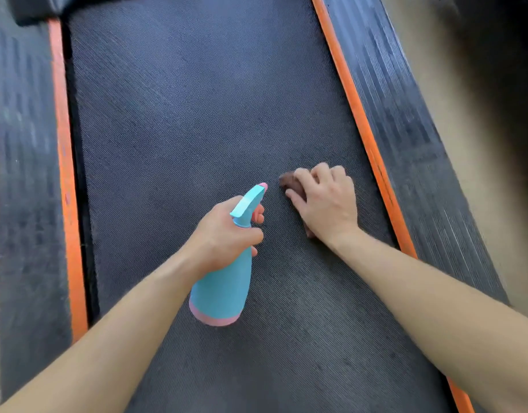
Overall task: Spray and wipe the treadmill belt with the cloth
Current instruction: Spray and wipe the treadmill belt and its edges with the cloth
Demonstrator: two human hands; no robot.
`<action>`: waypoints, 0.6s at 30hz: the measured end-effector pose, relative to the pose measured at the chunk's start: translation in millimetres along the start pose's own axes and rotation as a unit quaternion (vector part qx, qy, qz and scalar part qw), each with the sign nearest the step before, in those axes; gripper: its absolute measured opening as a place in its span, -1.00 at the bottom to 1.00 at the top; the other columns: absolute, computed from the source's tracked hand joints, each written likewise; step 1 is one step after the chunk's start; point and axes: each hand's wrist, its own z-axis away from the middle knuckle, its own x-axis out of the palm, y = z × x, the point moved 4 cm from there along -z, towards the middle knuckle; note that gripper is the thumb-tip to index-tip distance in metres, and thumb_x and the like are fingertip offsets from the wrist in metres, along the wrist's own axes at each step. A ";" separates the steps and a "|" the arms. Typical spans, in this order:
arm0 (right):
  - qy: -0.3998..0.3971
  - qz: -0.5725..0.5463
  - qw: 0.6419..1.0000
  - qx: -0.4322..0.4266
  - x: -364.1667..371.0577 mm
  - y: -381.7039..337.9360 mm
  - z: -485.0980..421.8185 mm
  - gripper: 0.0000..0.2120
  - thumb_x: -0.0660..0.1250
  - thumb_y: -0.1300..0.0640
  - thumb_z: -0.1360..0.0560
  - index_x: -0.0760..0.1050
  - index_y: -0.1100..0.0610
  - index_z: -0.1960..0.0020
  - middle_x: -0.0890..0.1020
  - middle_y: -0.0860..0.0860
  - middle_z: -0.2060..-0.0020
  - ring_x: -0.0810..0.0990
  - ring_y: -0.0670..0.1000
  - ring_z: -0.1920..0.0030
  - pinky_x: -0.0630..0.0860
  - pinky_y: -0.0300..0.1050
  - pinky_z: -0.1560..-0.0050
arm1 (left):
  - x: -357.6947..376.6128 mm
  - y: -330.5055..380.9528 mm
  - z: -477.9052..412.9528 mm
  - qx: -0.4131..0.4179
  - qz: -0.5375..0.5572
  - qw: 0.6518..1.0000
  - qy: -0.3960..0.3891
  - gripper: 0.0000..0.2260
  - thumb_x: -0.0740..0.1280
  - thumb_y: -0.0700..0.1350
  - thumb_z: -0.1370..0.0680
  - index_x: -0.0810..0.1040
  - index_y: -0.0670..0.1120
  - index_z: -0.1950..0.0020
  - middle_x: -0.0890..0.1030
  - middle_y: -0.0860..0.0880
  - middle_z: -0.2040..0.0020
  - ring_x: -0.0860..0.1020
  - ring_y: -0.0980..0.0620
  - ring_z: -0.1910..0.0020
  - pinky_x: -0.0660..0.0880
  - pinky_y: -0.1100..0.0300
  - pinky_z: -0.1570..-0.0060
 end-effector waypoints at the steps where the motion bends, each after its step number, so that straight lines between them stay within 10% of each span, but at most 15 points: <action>1: -0.002 -0.015 1.000 -0.025 -2.9 -5.5 21.0 -0.66 0.30 -0.22 -0.55 0.54 0.02 -0.14 0.54 0.10 0.04 0.48 0.20 0.07 0.46 0.10 0.16 | 0.0 1.4 2.3 0.003 -0.003 1.000 -0.001 -0.69 0.40 -0.30 -0.49 0.62 -0.01 -0.18 0.67 0.05 -0.10 0.75 -0.09 0.28 0.59 0.26 0.18; 5: -0.044 -0.067 0.994 -0.073 -18.3 -13.2 92.0 -0.66 0.31 -0.21 -0.56 0.54 0.02 -0.16 0.55 0.08 0.05 0.45 0.18 0.10 0.47 0.11 0.18 | 15.7 10.6 9.5 0.012 -0.011 1.000 -0.027 -0.68 0.41 -0.25 -0.44 0.61 -0.03 -0.16 0.68 -0.03 -0.11 0.74 -0.12 0.29 0.64 0.05 0.07; 11: -0.035 -0.116 0.989 0.086 -65.4 24.7 133.3 -0.65 0.27 -0.22 -0.55 0.57 0.01 -0.13 0.54 0.05 0.07 0.47 0.15 0.08 0.52 0.08 0.14 | 63.9 31.2 20.8 0.022 -0.051 0.995 -0.086 -0.81 0.38 -0.31 -0.49 0.61 -0.10 -0.05 0.68 -0.11 -0.13 0.69 -0.01 0.33 0.56 0.28 0.29; 18: 0.002 -0.101 0.985 0.142 -117.9 63.4 178.0 -0.69 0.35 -0.17 -0.55 0.60 0.04 -0.11 0.54 0.06 0.06 0.47 0.17 0.07 0.51 0.05 0.16 | 99.8 32.7 46.4 0.020 -0.032 0.992 -0.118 -0.85 0.40 -0.27 -0.45 0.58 -0.04 0.07 0.66 0.01 0.01 0.66 0.00 0.25 0.71 0.01 0.10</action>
